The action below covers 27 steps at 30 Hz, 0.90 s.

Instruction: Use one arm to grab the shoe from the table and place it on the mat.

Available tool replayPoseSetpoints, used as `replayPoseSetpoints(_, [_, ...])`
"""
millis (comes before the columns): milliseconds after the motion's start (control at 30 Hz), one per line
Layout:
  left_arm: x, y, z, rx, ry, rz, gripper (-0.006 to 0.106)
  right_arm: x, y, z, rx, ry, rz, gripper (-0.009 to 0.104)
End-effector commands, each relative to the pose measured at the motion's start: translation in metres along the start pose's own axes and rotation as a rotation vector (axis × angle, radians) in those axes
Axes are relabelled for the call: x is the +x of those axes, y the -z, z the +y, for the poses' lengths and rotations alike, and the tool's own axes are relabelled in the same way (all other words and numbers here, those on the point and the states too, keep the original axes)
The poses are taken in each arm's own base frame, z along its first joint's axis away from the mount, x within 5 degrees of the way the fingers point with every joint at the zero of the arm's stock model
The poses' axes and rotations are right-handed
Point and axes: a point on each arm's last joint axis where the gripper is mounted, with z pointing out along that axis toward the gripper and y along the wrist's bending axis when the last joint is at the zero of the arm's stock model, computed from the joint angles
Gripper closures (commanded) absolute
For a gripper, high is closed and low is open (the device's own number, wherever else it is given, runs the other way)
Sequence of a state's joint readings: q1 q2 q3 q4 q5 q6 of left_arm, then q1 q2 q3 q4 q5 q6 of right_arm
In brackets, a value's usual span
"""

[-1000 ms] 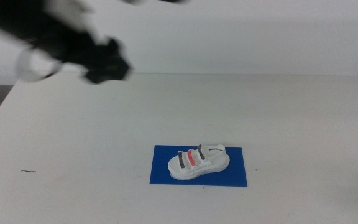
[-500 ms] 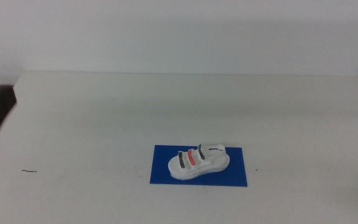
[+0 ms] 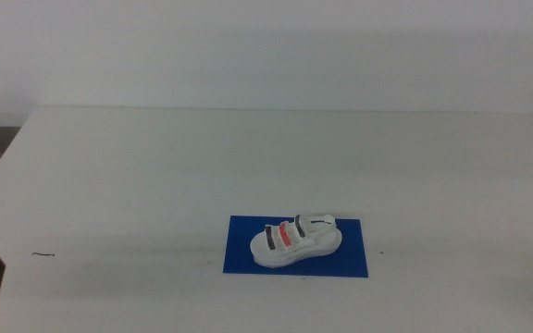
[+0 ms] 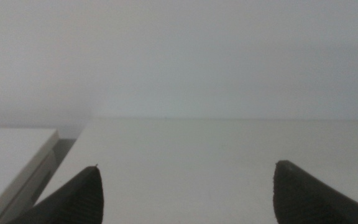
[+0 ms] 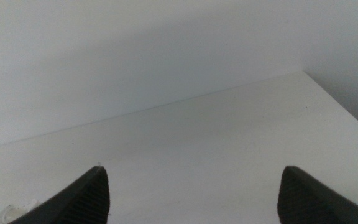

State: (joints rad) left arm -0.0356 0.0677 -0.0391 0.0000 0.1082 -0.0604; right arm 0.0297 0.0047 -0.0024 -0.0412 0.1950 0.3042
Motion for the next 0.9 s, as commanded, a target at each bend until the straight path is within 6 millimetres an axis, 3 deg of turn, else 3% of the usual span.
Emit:
replayPoseSetpoints(0, [0.003, 0.003, 0.000, 0.000, 0.012, -0.035, 0.007, 0.000, 0.000, 0.000, -0.003, 0.011, -0.010, 0.016])
replayPoseSetpoints(367, [0.008, 0.004, 0.001, -0.002, -0.007, -0.050, 0.007, 0.000, 0.000, 0.000, -0.003, 0.011, -0.010, 0.016])
replayPoseSetpoints(433, [0.015, 0.004, 0.001, -0.006, -0.006, 0.031, 0.007, 0.000, 0.000, 0.000, -0.003, 0.011, -0.010, 0.016])
replayPoseSetpoints(867, [0.011, 0.004, 0.001, -0.004, -0.006, -0.015, 0.007, 0.000, 0.000, 0.000, -0.003, 0.011, -0.010, 0.016])
